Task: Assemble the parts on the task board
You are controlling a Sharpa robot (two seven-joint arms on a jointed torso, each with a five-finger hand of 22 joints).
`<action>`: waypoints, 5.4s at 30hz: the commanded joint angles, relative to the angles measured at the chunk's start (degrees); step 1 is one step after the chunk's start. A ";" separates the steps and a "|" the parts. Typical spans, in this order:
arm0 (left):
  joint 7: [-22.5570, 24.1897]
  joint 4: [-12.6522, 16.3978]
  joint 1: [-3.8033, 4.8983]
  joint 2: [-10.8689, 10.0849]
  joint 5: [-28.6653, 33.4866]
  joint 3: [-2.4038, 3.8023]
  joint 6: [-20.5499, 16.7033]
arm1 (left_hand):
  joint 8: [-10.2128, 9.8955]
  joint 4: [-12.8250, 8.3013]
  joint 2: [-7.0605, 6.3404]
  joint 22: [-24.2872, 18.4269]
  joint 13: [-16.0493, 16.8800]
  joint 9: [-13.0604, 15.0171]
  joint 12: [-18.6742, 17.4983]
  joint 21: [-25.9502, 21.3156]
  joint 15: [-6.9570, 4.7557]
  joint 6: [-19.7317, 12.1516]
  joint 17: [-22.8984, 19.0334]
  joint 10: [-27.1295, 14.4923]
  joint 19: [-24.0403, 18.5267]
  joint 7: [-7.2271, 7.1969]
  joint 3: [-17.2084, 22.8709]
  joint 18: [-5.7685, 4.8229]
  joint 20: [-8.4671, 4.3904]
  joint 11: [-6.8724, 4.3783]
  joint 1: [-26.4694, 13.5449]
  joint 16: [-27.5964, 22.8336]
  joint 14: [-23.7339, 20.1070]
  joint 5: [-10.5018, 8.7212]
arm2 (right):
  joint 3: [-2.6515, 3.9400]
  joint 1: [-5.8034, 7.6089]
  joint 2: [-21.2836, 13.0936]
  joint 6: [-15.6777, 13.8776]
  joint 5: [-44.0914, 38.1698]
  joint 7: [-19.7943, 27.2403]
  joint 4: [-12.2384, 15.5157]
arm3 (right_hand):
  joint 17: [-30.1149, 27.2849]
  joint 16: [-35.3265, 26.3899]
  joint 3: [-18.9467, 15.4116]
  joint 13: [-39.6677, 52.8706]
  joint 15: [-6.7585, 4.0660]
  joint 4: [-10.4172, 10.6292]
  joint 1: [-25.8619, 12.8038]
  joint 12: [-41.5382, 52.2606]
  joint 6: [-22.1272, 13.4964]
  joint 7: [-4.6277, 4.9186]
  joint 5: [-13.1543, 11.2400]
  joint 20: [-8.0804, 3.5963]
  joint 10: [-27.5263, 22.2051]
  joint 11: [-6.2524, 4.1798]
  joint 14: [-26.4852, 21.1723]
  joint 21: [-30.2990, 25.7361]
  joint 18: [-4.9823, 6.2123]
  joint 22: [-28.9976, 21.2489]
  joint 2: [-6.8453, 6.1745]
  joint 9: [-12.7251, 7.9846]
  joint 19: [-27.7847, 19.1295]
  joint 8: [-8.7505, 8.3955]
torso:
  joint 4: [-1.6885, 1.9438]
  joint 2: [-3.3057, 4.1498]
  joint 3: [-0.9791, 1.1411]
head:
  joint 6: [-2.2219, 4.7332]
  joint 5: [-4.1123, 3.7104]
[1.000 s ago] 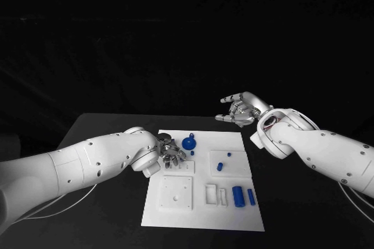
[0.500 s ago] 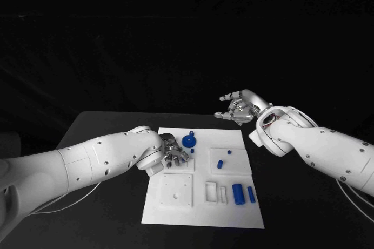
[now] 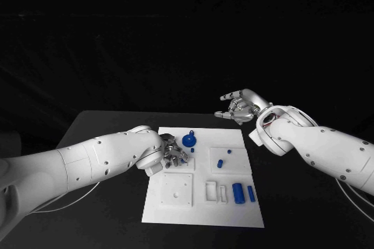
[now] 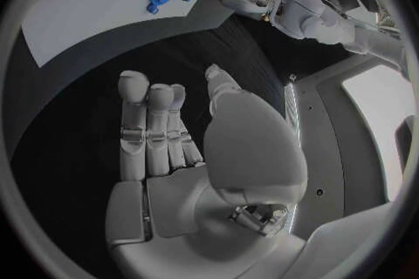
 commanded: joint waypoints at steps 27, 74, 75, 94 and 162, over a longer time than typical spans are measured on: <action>-1.70 0.41 0.00 -0.98 -3.82 0.02 1.85 | 0.50 0.88 3.40 5.40 -1.94 33.79 2.96 -2.64 0.17 14.61 1.49 2.69 1.36 -7.87 -0.86 1.24 1.23 -0.70 -0.83 2.94 0.47 -4.91 | 0.04 0.01 0.27 1.38 0.27 -0.52 -0.59 | -0.11 0.40 -0.49 -0.15 -0.35 -0.01 -0.70 0.32 0.31 -0.07 0.85 -0.22 -0.35 -0.28 -0.06 -0.47 0.91 3.14 0.09 0.06 0.37 0.02 | 0.08 0.02 -0.02 | -0.29 -0.08; -2.85 0.98 -0.13 -0.86 -8.82 0.02 3.70 | 0.55 1.99 3.60 9.56 -2.85 34.77 3.35 -5.95 0.22 14.50 0.80 2.67 2.40 -7.86 -2.80 1.40 1.58 -0.62 0.15 2.92 0.35 -9.36 | 0.04 -0.02 0.66 1.80 0.39 -0.54 -0.83 | -0.14 0.41 -0.47 -0.25 -0.36 -0.24 -0.60 0.39 0.12 -0.07 1.20 -0.24 -0.35 -0.29 -0.06 -0.56 0.89 3.15 0.13 0.05 0.44 0.00 | 0.02 0.00 -0.02 | -0.47 -0.04; -2.86 0.97 -0.14 -0.84 -8.90 0.02 3.63 | 0.54 2.00 3.59 9.60 -2.86 34.77 3.33 -5.99 0.22 14.49 0.79 2.68 2.41 -7.86 -2.82 1.40 1.58 -0.62 0.16 2.92 0.35 -9.43 | 0.04 -0.02 0.67 1.84 0.39 -0.57 -0.84 | -0.14 0.41 -0.47 -0.25 -0.36 -0.24 -0.60 0.39 0.12 -0.07 1.20 -0.24 -0.35 -0.29 -0.06 -0.56 0.89 3.15 0.13 0.05 0.44 0.00 | -0.02 0.02 0.00 | -0.46 0.00; -3.66 0.71 -0.15 -0.86 -10.22 0.02 4.87 | 0.49 1.88 3.55 10.46 -2.99 34.64 3.11 -6.77 0.39 14.38 0.65 2.68 2.36 -7.81 -2.90 1.09 1.53 -0.57 0.55 2.80 0.33 -9.85 | 0.04 -0.05 0.79 2.12 0.39 -0.70 -1.00 | -0.14 0.41 -0.49 -0.27 -0.36 -0.27 -0.68 0.41 0.14 -0.06 1.32 -0.24 -0.35 -0.30 -0.07 -0.60 0.89 3.15 0.19 0.05 0.46 0.01 | 0.01 0.02 -0.01 | -0.61 -0.11; -0.73 6.06 -0.71 -3.15 -15.64 0.13 -7.50 | 0.44 2.26 4.47 13.72 -3.14 34.23 2.94 -9.09 0.20 14.05 -0.11 2.68 3.46 -7.75 -2.52 1.33 1.62 -0.63 0.41 2.54 0.34 -10.98 | 0.04 -0.42 0.67 2.39 0.39 -0.84 -1.19 | -0.11 0.45 -0.48 -0.23 -0.42 -0.33 -0.91 0.48 0.31 -0.09 1.62 -0.30 -0.23 -0.33 0.03 -0.32 0.86 3.20 0.34 0.06 0.61 0.02 | 0.06 -0.06 -0.12 | -0.63 -0.41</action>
